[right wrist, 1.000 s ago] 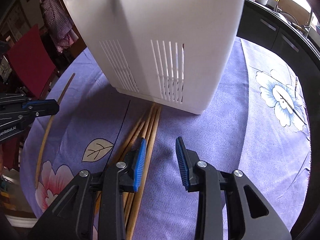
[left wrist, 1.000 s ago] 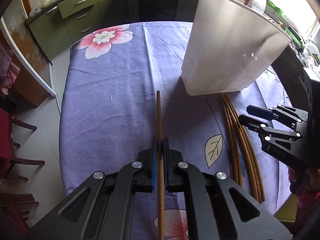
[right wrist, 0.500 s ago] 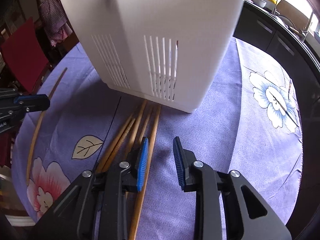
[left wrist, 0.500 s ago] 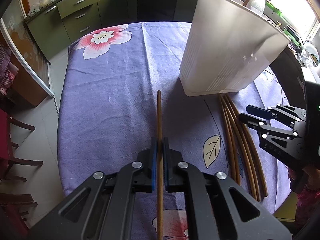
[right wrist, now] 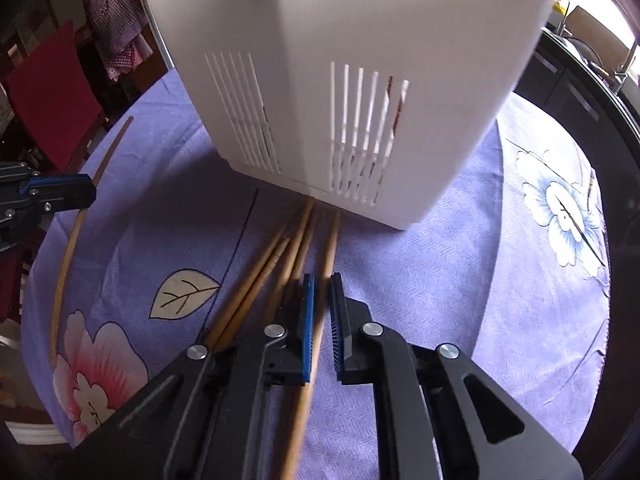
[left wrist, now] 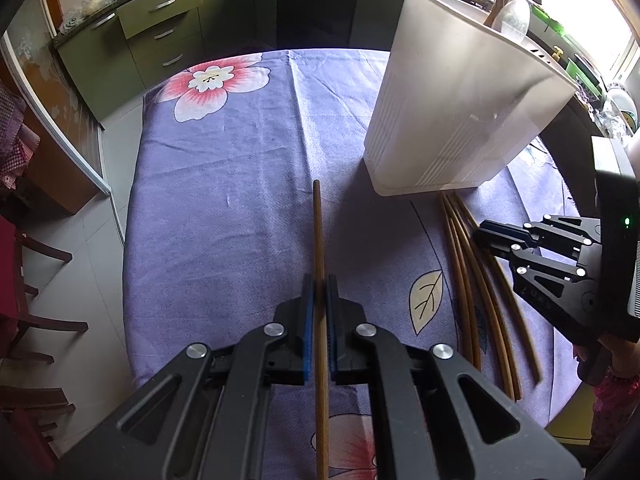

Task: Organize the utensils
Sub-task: 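Grasp a wooden chopstick with the right tool while the left tool lifts its chopstick, then carry the chopstick over the caddy with the left tool while the right tool carries its chopstick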

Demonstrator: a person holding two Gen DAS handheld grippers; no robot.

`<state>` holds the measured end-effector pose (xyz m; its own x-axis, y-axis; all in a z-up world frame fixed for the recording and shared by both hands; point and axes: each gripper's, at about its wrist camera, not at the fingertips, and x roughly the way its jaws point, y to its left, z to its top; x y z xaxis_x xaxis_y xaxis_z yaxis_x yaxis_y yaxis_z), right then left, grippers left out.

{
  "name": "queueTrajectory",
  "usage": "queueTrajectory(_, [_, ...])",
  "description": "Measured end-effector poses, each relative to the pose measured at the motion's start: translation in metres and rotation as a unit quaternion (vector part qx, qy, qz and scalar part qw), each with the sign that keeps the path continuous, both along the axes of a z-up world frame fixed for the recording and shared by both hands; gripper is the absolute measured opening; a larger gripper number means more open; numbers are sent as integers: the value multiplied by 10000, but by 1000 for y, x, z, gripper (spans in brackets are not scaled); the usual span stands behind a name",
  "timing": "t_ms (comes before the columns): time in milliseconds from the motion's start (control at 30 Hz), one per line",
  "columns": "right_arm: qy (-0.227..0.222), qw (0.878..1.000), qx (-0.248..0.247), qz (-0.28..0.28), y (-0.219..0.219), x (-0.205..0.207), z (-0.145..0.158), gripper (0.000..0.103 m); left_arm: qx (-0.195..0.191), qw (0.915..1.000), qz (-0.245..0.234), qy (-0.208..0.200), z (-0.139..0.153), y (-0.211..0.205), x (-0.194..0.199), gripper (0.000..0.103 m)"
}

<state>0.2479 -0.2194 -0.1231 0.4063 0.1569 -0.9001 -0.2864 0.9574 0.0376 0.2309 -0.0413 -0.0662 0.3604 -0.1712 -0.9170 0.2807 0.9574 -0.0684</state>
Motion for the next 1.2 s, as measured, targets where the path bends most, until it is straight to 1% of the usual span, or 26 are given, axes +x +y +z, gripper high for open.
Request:
queueTrajectory(133, [-74,9996,269,18,-8,-12,13,7,-51,10000,19,-39,5,4,-1,6])
queueTrajectory(233, [-281,9982,534,8,-23,-27,33,7,-64,9999,-5,-87,10,4,-4,6])
queueTrajectory(467, [-1011,9892,1051,-123,-47,-68,96,7,-88,9993,-160,-333,34,0,-20,6])
queueTrajectory(633, [-1368,9821,1275,-220,-84,-95,132,7,-110,9984,-267,-481,51,-3,-33,6])
queueTrajectory(800, [-1549,9782,1366,-228,-100,-114,144,7,-77,9966,-360,-737,71,-7,-46,6])
queueTrajectory(1200, [-1896,9693,1553,-201,-102,-142,173,7,-109,9932,-511,-1037,100,-15,-68,6])
